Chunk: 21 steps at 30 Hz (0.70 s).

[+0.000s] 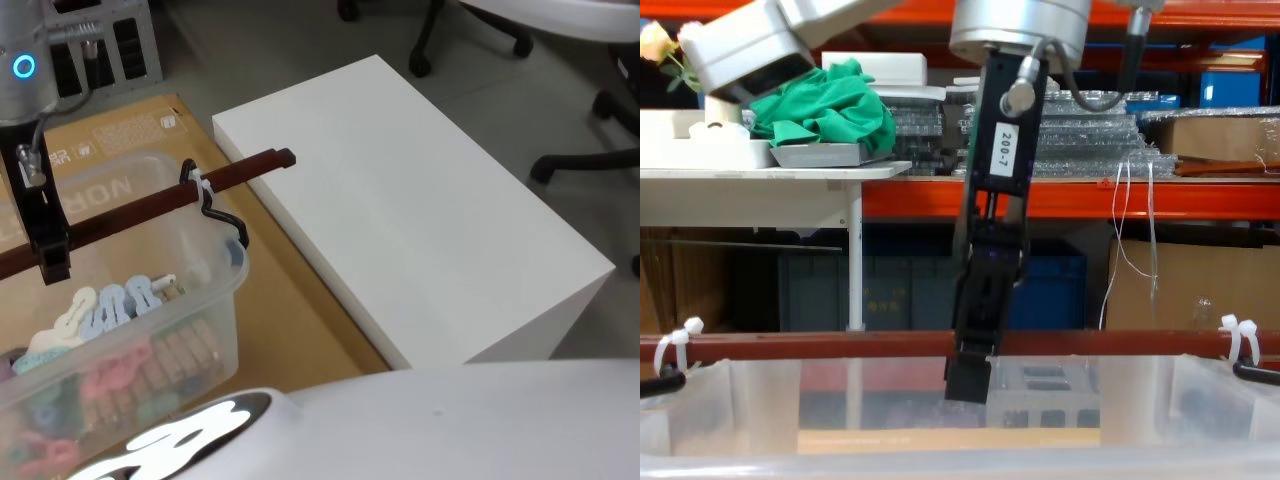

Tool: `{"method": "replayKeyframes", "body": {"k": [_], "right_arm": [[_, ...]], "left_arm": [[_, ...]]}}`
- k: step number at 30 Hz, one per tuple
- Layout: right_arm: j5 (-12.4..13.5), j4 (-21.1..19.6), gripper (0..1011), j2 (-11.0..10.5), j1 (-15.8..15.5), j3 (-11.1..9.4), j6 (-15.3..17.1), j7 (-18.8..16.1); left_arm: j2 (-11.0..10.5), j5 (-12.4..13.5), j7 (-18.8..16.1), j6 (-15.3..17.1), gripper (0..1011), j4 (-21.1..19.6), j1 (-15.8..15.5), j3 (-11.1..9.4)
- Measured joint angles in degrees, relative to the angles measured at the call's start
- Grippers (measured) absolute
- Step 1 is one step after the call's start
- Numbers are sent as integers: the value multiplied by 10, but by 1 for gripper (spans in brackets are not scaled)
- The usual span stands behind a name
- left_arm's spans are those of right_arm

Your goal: Use one hand to grasp the basket and place it at the designated location.

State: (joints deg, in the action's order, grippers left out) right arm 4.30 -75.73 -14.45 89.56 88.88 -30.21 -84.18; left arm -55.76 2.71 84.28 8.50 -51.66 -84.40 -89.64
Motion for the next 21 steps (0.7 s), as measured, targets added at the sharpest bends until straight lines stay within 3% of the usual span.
{"method": "replayKeyframes", "body": {"k": [21], "right_arm": [[-17,8,239,4,-18,6,3,8]], "left_arm": [[0,0,0,0,0,0,0,0]]}}
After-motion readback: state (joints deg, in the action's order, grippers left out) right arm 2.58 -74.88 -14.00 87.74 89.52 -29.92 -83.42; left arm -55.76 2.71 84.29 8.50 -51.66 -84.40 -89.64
